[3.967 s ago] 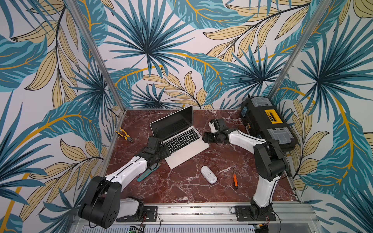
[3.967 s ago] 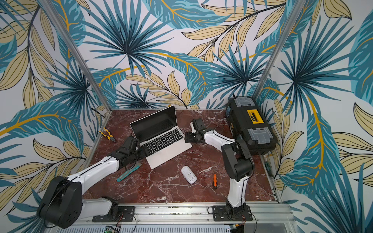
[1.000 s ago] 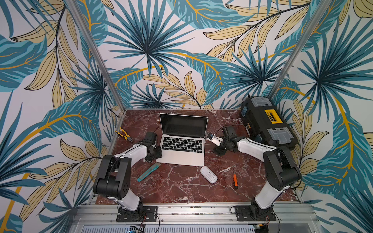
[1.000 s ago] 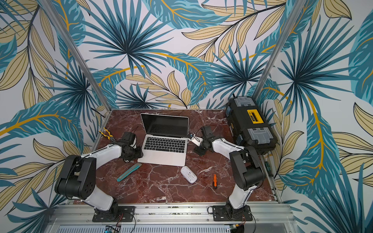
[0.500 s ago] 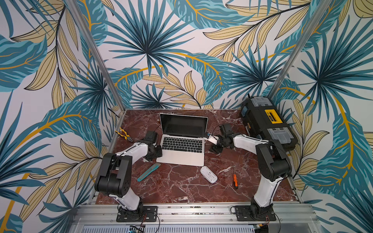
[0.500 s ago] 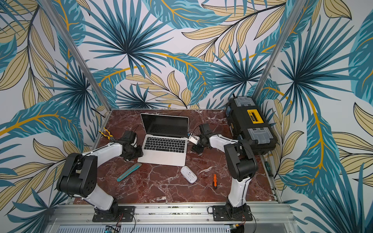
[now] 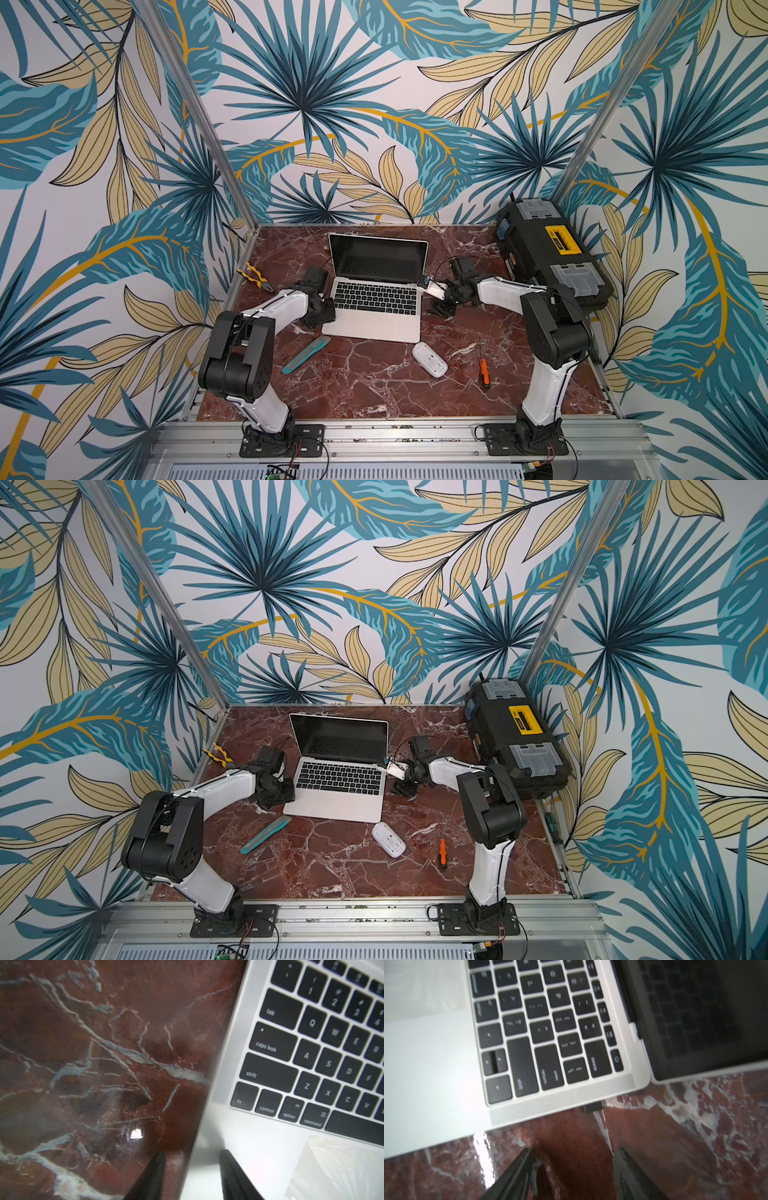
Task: Remove the wireless mouse receiver from the laptop
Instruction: Take out the USB plug from the USB port.
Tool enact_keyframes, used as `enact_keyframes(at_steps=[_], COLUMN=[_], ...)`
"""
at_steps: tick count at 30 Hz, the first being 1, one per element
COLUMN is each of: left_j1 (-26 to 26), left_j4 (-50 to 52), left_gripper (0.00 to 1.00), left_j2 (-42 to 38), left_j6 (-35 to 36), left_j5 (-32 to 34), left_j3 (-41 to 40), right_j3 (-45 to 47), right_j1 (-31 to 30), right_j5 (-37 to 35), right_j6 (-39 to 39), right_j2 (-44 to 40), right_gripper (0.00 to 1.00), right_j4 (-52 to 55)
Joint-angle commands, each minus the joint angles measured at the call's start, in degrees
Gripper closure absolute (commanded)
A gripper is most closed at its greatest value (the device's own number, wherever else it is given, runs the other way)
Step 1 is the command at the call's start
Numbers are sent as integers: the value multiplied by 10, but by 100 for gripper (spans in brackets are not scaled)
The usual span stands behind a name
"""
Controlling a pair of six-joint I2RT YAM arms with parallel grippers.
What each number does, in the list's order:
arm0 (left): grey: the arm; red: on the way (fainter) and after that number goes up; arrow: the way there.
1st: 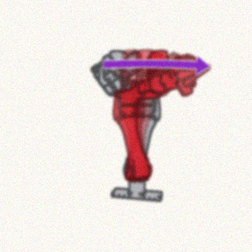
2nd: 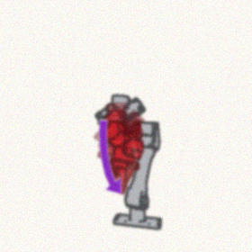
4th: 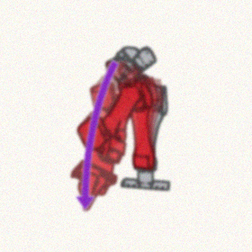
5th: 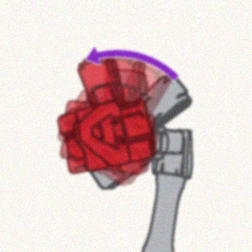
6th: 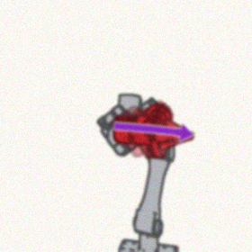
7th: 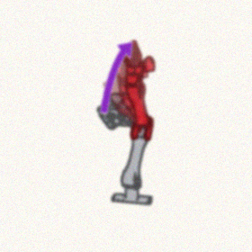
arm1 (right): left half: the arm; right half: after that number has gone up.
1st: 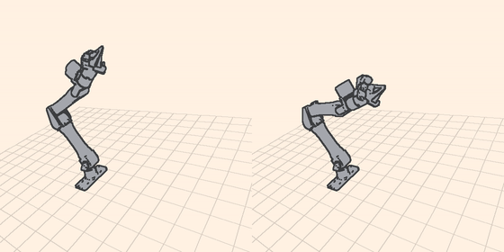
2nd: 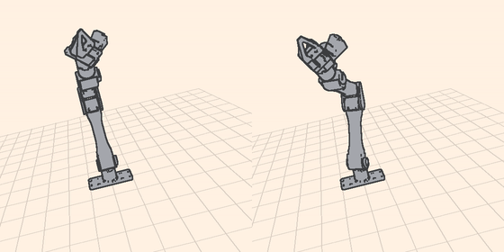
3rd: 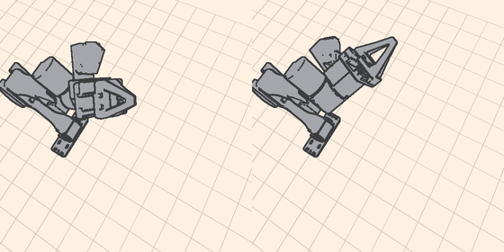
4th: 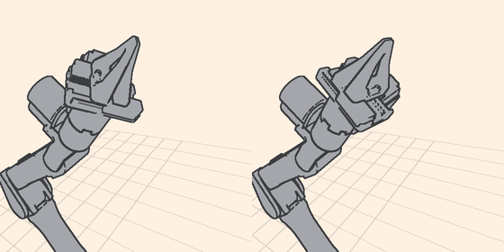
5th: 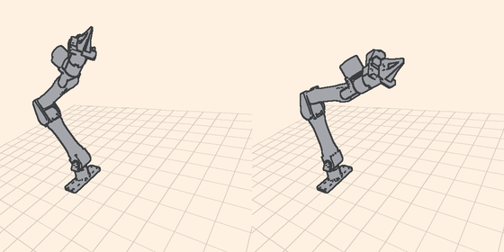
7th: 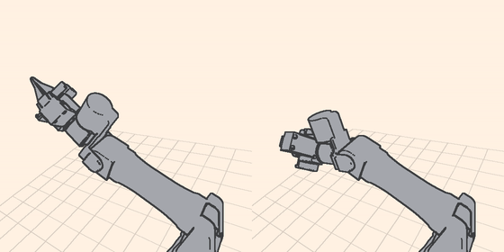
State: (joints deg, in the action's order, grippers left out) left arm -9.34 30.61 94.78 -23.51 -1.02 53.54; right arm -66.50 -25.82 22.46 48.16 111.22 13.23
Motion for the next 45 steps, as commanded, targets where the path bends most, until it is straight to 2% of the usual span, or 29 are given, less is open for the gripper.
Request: enact_keyframes(at_steps=[1,10,16,25,30,35,40,45], left_j1=[-1,0,-1,-1,-1,-1,-1,-1], left_j4=[49,50,50,49,49,51,52,52], left_gripper=[54,54,54,54,54,53,53,53], left_j2=[26,28,29,29,28,27,26,26], left_j6=[9,10,10,10,10,10,10,10], left_j5=[26,25,25,23,23,23,20,20], left_j3=[-7,-6,-6,-6,-6,-7,-8,-8], right_j3=[-22,-78,-119,-187,-200,-199,-198,-207], right_j1=[-7,-11,-12,-13,-12,-7,-5,-5], right_j5=[5,15,26,14,-17,-28,8,31], right_j6=[15,44,59,103,120,157,212,232], right_j2=[32,88,113,156,165,158,155,168], right_gripper=[36,45,57,56,56,50,50,54], right_j4=[19,74,112,155,149,124,125,140])
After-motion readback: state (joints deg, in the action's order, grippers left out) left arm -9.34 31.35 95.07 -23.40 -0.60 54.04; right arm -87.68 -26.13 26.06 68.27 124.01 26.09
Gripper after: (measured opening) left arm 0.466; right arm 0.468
